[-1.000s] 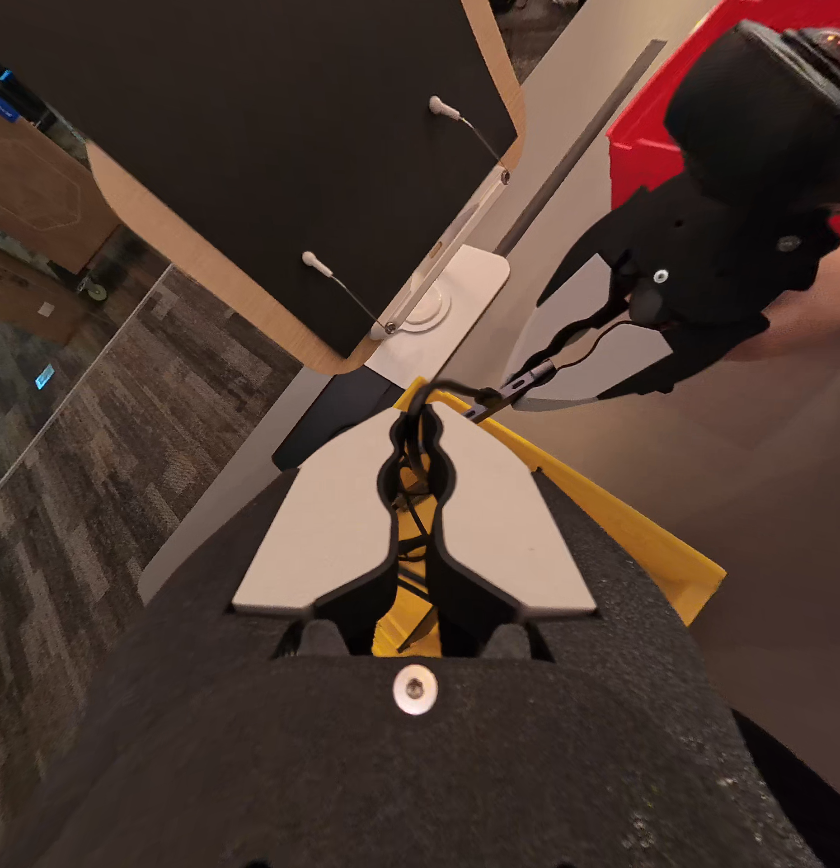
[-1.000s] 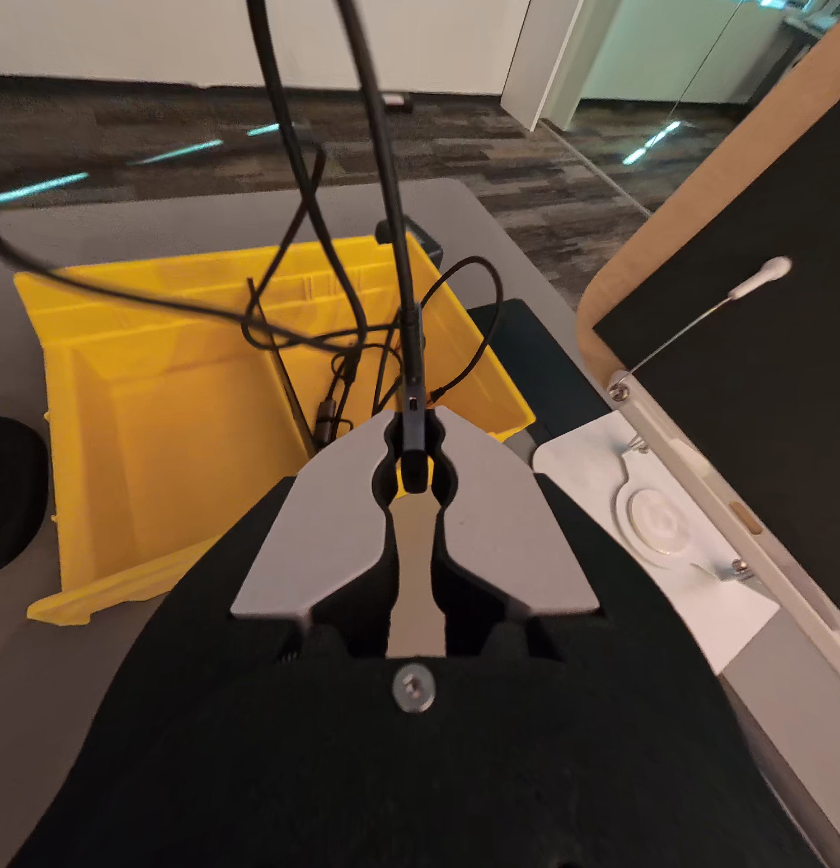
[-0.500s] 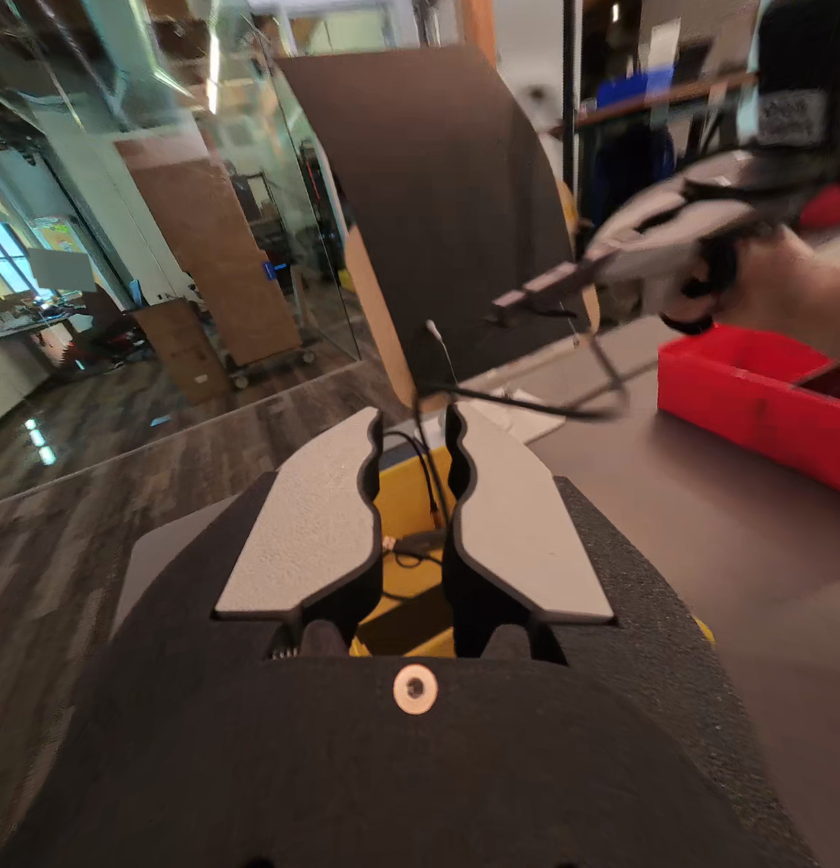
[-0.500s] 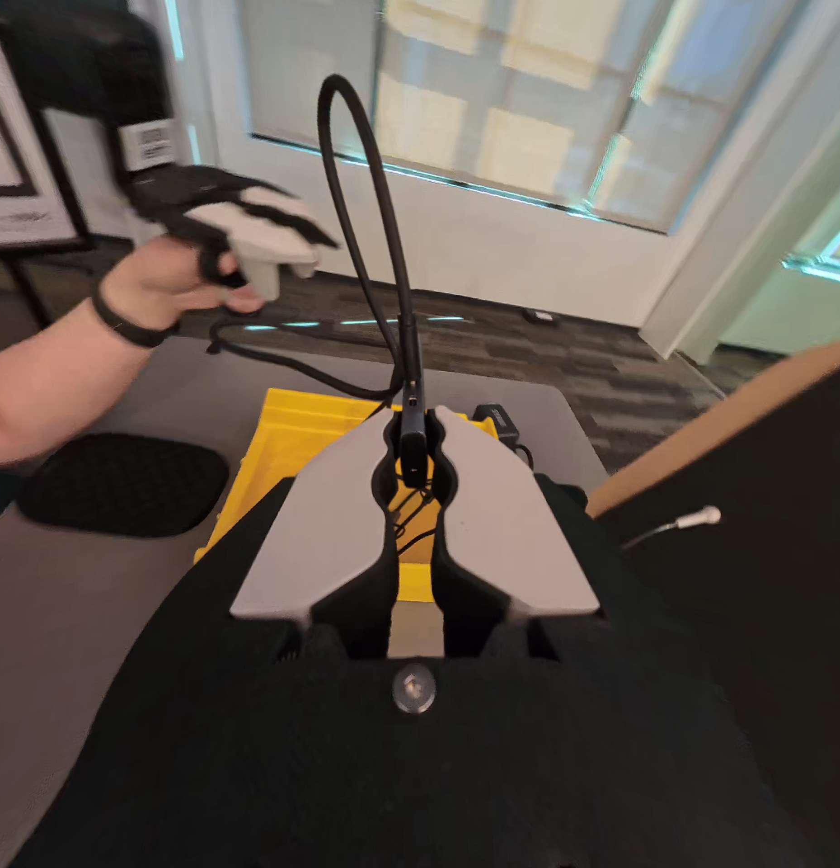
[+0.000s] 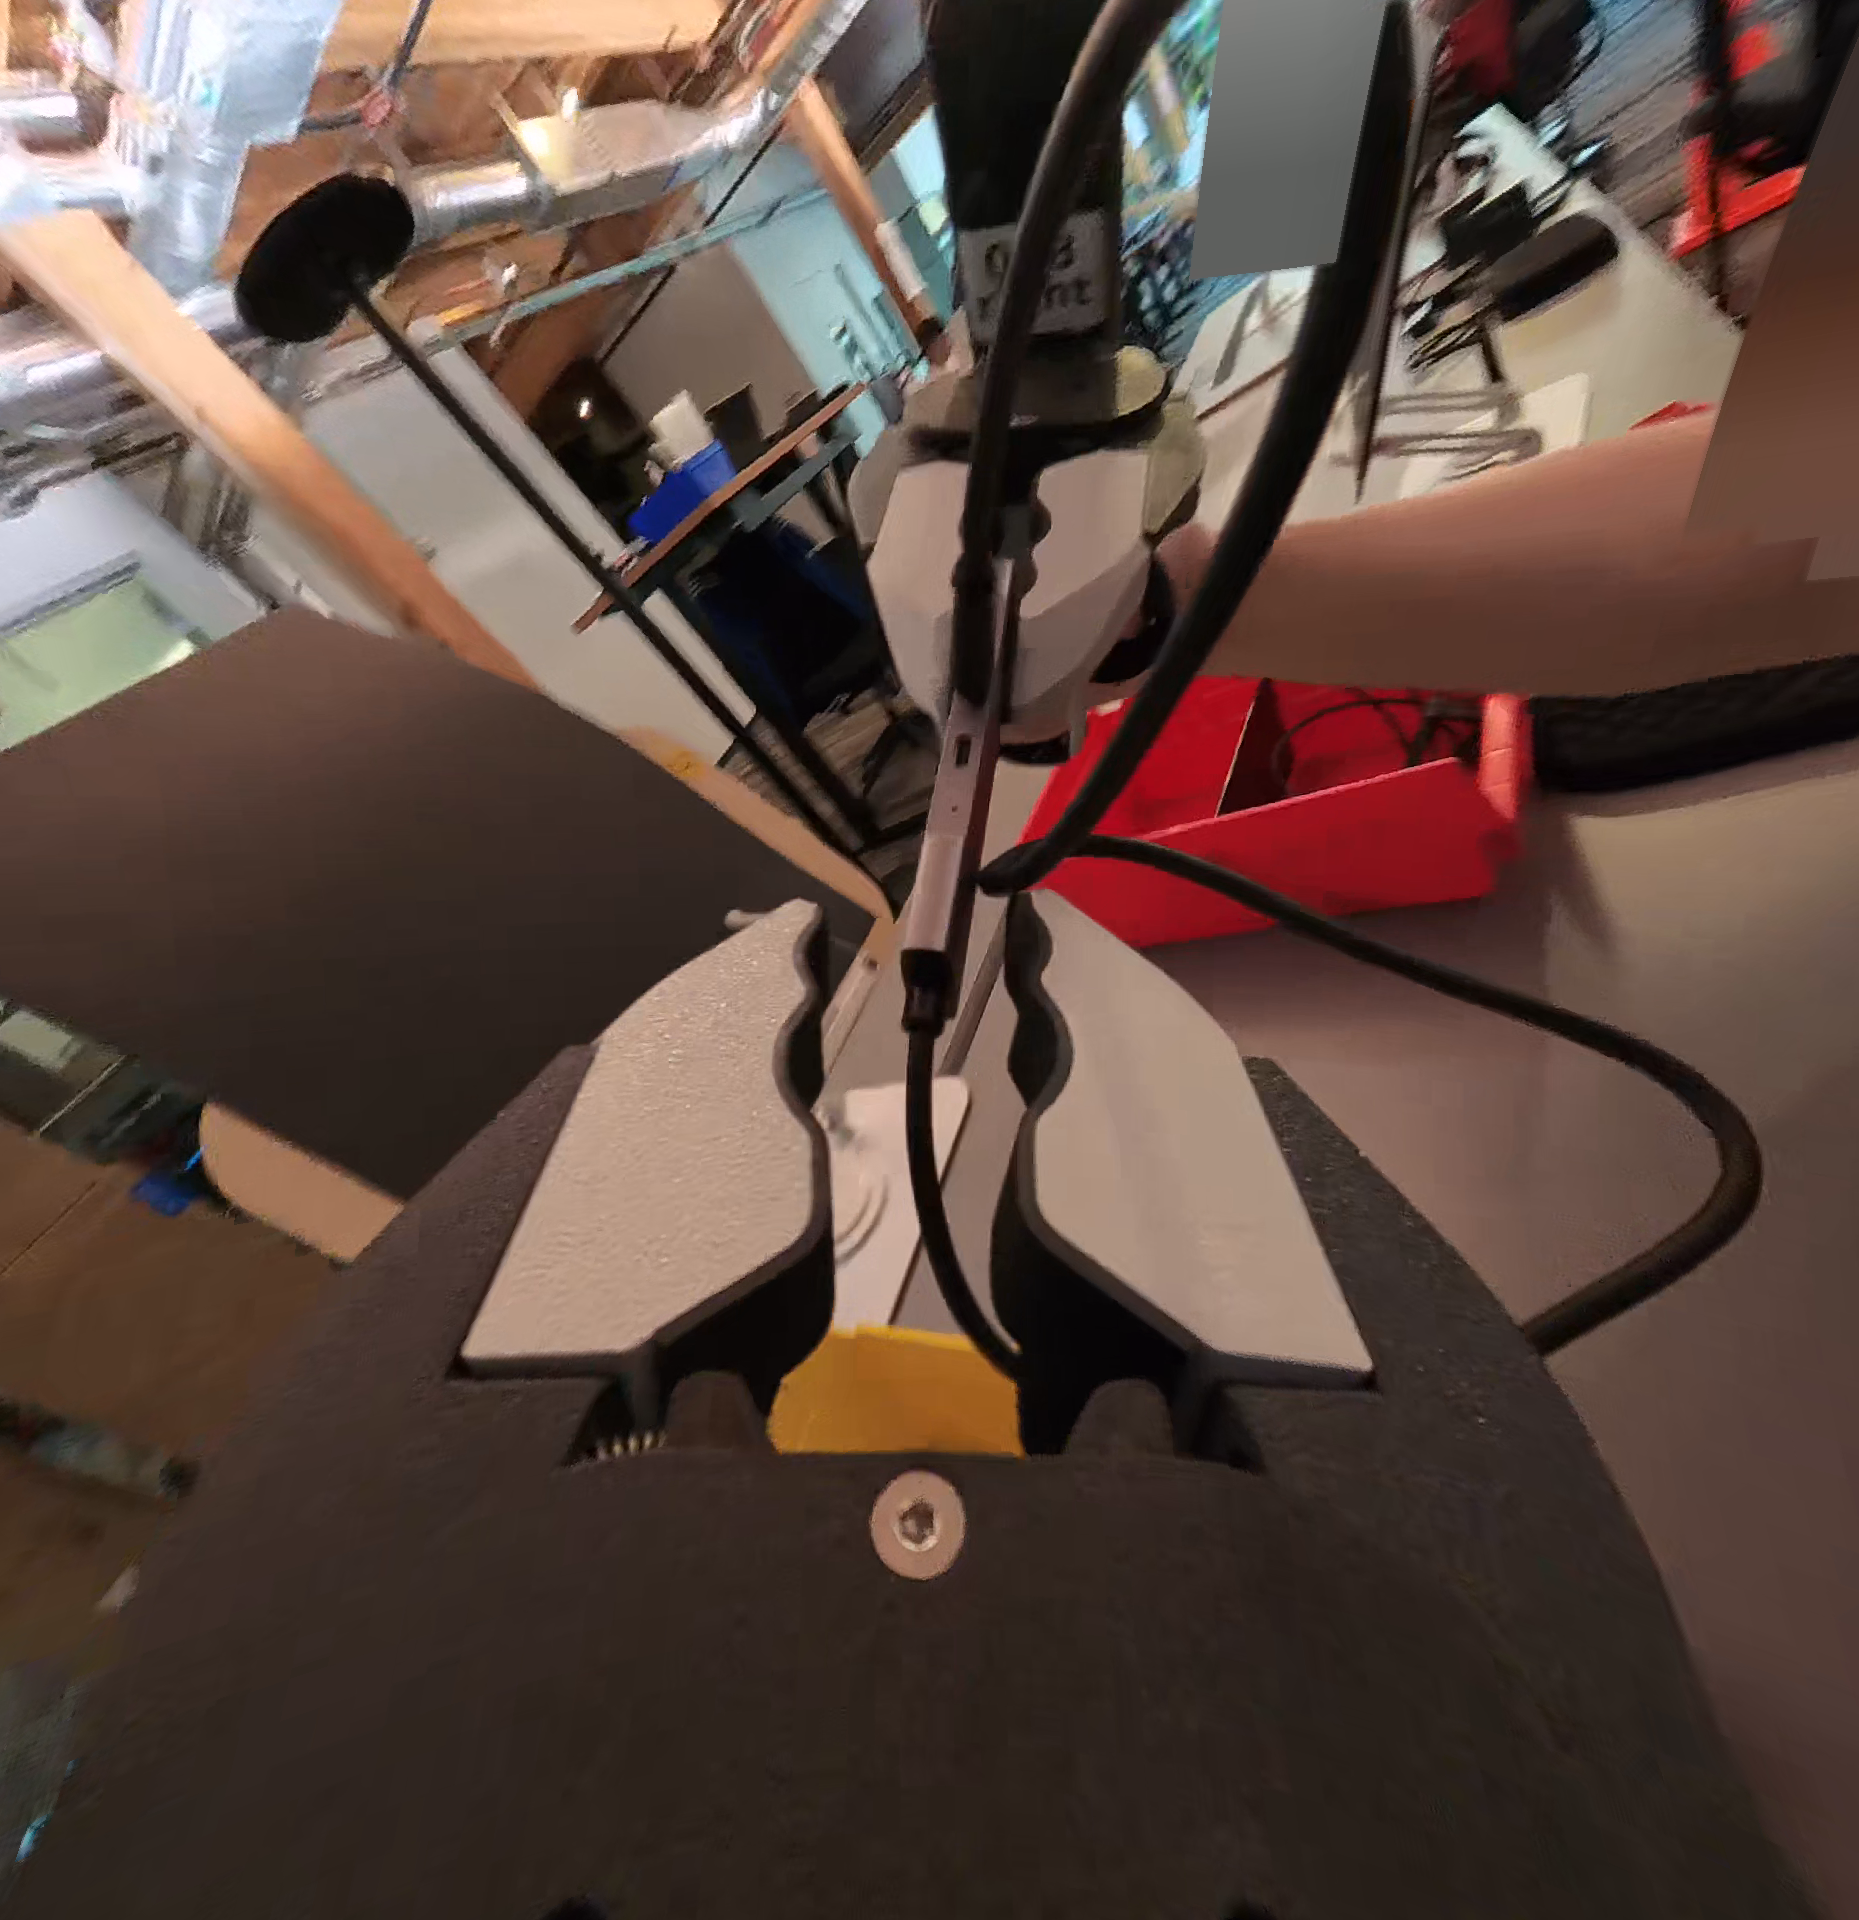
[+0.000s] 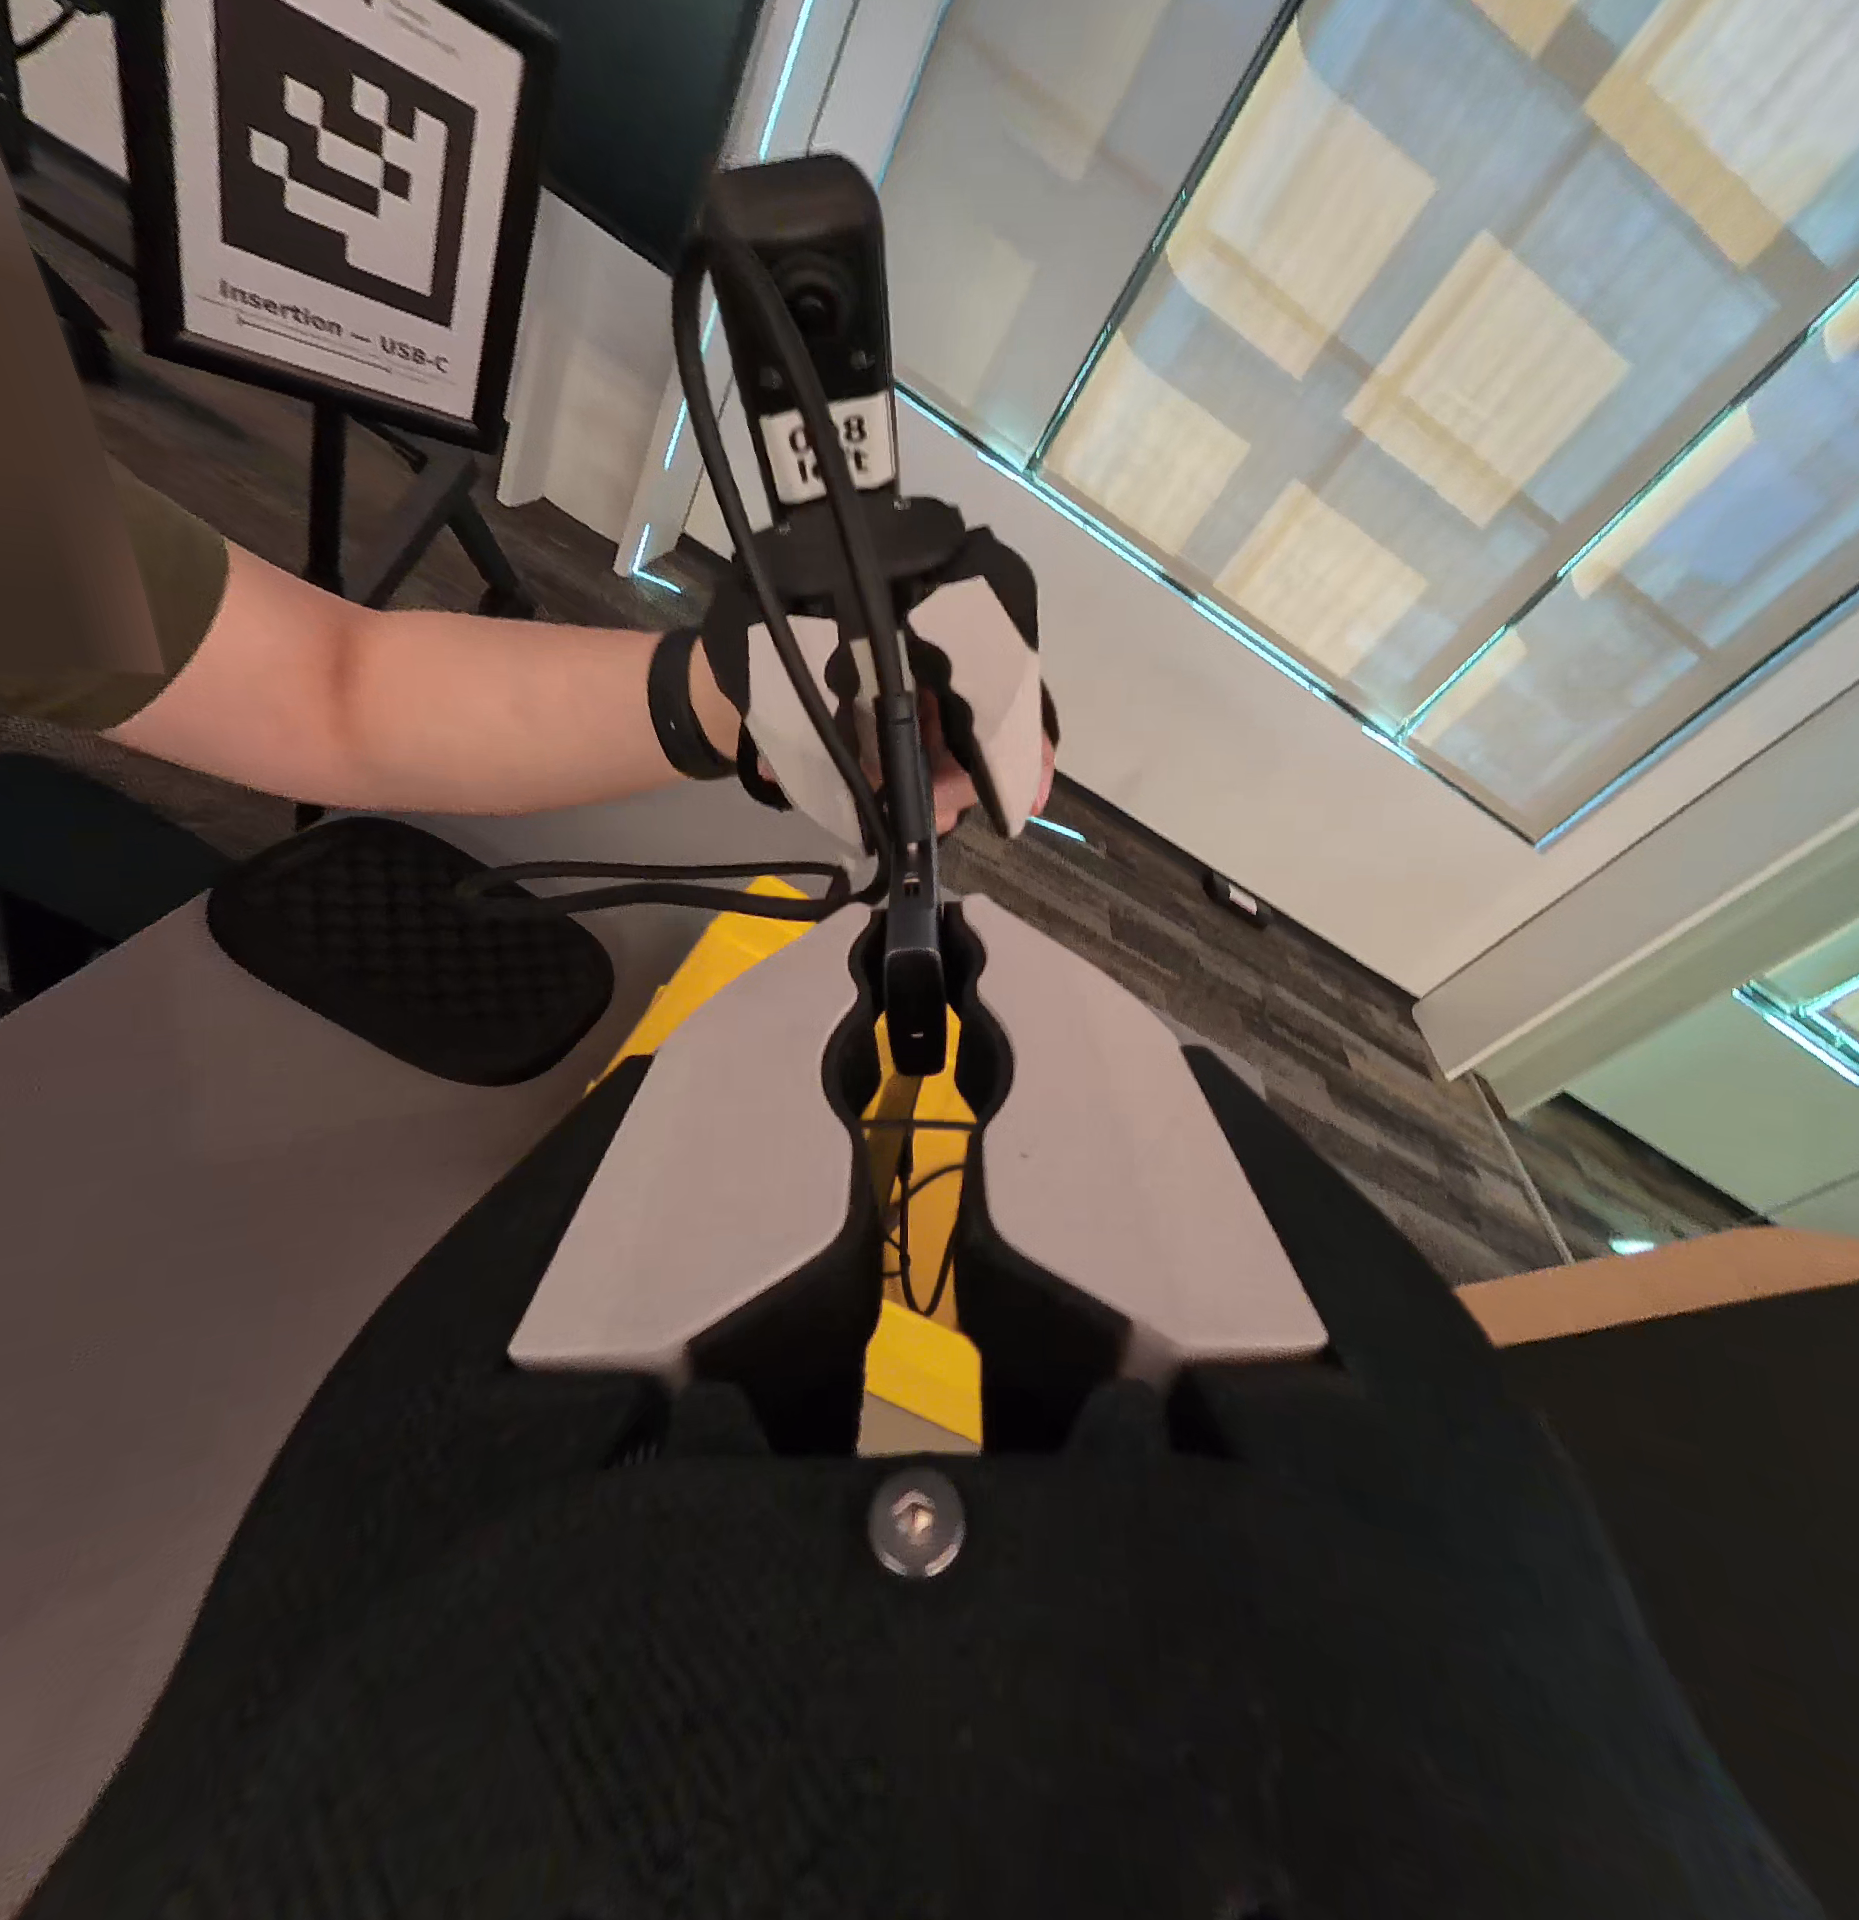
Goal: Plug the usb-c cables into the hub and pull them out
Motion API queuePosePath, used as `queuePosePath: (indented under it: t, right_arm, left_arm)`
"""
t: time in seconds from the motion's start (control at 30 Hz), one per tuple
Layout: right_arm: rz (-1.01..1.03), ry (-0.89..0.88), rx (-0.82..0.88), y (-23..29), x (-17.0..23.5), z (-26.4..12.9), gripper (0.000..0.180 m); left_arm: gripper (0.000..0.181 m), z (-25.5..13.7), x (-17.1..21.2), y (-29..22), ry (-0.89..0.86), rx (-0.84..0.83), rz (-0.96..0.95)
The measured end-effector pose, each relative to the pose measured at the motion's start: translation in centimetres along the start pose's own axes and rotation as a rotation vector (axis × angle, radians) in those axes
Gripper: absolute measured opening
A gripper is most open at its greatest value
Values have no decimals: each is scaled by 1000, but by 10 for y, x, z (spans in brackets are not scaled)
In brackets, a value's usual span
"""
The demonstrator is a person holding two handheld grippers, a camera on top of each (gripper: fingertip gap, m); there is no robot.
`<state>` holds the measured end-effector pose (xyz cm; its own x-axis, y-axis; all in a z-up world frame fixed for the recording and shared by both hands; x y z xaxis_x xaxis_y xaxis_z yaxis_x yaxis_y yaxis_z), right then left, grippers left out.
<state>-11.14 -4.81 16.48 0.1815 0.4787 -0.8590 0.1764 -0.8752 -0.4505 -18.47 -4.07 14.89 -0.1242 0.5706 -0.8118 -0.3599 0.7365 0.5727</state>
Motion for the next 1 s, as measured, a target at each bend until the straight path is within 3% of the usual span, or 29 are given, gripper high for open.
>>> queuePosePath:
  t: [0.17,0.37,0.57,0.83,1.0]
  right_arm:
    - [-43,-126,-21,12,-6,-10,11]
    - [-70,-273,-33,23,-6,-26,11]
    - [-48,-287,-22,28,-9,-47,11]
    - [-110,-393,-9,53,-42,-98,11]
    - [-124,-450,80,49,-66,-146,11]
  left_arm:
    - [13,17,-16,-19,-118,46,74]
    - [10,32,-27,-34,-143,97,72]
    - [10,50,-39,-40,-52,110,80]
    - [11,75,-96,-63,-146,191,129]
    - [10,117,-137,-58,-67,253,199]
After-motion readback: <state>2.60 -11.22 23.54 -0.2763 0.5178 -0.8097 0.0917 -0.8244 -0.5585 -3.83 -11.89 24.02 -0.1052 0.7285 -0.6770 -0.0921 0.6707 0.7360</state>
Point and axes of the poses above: each gripper's, where its closed fingertips meet, z out along the fingers, x out of its underside, y = z × x across the jaws, the point moved 2 cm from there along -z, back along the fingers, and after that the axes turned 14 degrees about -x, right-handed, at the moved point
